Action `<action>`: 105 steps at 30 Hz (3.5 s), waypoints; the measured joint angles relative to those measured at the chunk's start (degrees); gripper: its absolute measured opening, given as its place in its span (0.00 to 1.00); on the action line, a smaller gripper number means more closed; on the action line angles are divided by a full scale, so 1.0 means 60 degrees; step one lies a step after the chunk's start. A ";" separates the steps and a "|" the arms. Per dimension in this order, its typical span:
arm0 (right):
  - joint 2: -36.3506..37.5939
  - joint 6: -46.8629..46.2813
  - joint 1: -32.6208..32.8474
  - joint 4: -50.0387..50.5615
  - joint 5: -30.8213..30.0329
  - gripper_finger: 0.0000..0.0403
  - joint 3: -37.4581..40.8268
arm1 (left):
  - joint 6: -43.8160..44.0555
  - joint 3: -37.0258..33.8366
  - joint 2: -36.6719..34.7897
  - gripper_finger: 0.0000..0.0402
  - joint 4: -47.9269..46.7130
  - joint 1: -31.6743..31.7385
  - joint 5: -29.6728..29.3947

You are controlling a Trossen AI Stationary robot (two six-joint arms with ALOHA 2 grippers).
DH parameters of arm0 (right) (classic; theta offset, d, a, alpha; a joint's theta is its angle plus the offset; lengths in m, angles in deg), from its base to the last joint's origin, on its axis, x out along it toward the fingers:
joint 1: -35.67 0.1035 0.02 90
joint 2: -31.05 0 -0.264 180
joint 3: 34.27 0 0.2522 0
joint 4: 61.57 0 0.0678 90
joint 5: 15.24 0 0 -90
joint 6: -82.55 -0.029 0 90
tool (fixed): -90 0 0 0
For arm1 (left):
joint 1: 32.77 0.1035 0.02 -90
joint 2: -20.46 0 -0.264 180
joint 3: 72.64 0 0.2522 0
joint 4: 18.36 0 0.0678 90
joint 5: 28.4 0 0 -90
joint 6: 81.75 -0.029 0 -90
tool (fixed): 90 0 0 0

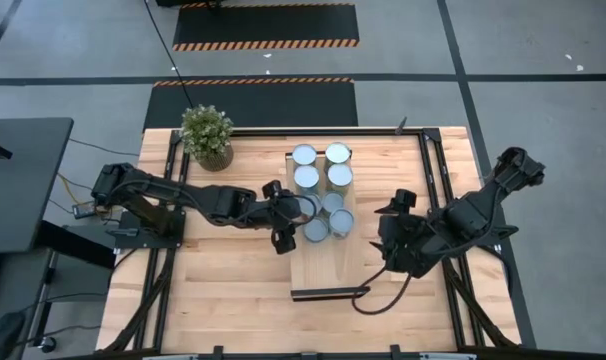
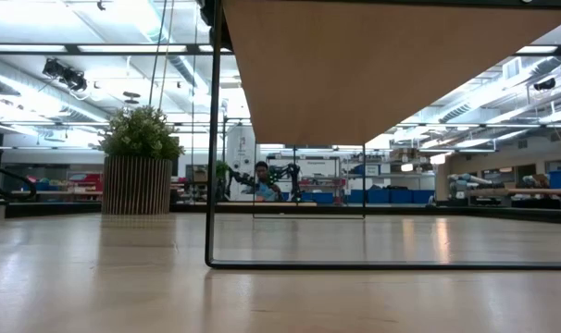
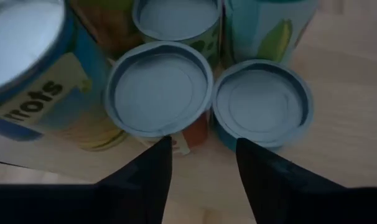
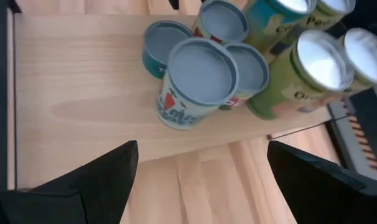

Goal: Pick and place cans onto a shelf
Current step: Adjust the canned goods on the shelf

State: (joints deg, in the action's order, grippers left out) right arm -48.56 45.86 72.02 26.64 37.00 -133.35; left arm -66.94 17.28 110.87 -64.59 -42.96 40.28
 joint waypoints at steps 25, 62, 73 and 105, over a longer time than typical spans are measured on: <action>0.0323 0.0465 -0.1670 -0.2256 -0.0376 0.91 0.2200 | 0.0016 -0.0004 0.0027 0.46 0.0522 0.0152 0.0152; 0.0831 0.0320 -0.1135 -0.0405 -0.0106 0.91 0.0616 | 0.2142 0.0004 0.1010 0.37 0.2536 -0.0161 0.3593; 0.0844 0.0107 -0.0772 -0.0355 -0.0248 0.91 0.0619 | 0.3003 -0.0002 0.1024 0.37 0.3601 -0.0706 0.4064; 0.0840 -0.0465 -0.0426 -0.0541 -0.0314 0.91 0.0630 | 0.3966 0.2038 0.2099 0.37 -0.1173 -0.1128 -0.0007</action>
State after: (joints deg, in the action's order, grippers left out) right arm -43.52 43.07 69.47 23.39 35.12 -129.57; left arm -43.14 29.51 123.46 -71.63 -49.73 40.24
